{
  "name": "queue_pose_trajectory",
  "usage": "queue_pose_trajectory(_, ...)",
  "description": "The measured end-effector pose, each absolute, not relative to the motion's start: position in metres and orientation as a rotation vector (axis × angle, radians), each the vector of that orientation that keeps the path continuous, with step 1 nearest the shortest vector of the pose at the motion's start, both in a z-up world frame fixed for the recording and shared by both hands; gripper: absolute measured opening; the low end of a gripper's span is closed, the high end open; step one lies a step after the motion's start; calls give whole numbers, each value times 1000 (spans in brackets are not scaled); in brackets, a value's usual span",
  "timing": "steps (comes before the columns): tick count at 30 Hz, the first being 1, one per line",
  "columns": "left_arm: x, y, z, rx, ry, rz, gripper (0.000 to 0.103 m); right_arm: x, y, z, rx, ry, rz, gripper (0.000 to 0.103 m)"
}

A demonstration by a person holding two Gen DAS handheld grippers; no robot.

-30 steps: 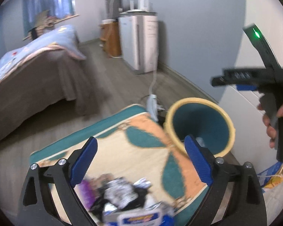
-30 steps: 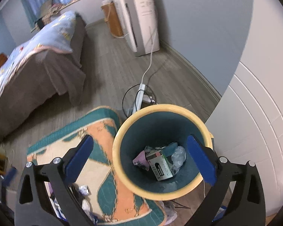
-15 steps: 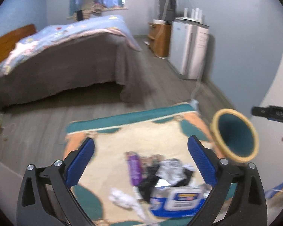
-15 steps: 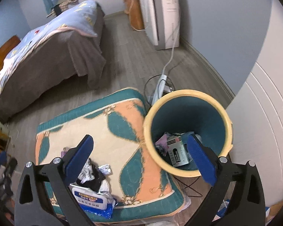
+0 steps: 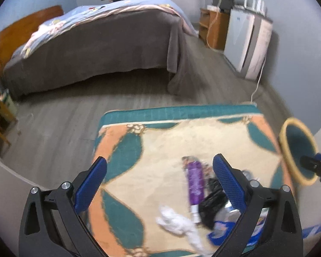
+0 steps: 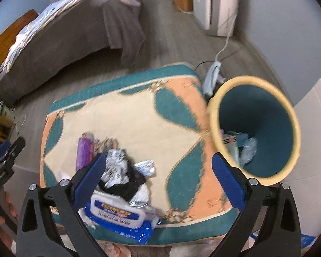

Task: Collect trash
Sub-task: 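Move both open tools back over the cushion toward the remaining trash, then grasp the blue wet-wipe pack with the right tool while the left tool grasps the black bag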

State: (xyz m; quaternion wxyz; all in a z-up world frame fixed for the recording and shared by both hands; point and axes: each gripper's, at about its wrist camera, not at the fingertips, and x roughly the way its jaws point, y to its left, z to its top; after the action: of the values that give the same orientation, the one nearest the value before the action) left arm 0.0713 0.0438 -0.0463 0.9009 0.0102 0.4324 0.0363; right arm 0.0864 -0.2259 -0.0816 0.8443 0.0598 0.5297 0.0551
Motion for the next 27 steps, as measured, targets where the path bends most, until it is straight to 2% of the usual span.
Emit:
queue_pose_trajectory(7, 71, 47, -39, -22, 903, 10, 98, 67, -183, -129, 21, 1227, 202, 97)
queue_pose_trajectory(12, 72, 52, -37, -43, 907, 12, 98, 61, -177, -142, -1, 1252, 183, 94)
queue_pose_trajectory(14, 72, 52, -39, -28, 914, 15, 98, 60, -186, -145, 27, 1276, 139, 84)
queue_pose_trajectory(17, 73, 51, -40, -7, 923, 24, 98, 58, -203, -157, 82, 1338, 97, 64)
queue_pose_trajectory(18, 74, 50, -41, -10, 926, 23, 98, 58, -207, -161, 97, 1352, 93, 55)
queue_pose_trajectory(21, 74, 48, -40, -13, 930, 20, 98, 56, -216, -170, 152, 1391, 87, 47)
queue_pose_trajectory(26, 74, 40, -41, 19, 929, 11, 98, 50, -216, -179, 190, 1424, 132, 46)
queue_pose_trajectory(27, 74, 39, -41, 28, 931, 9, 98, 50, -216, -179, 196, 1432, 138, 42)
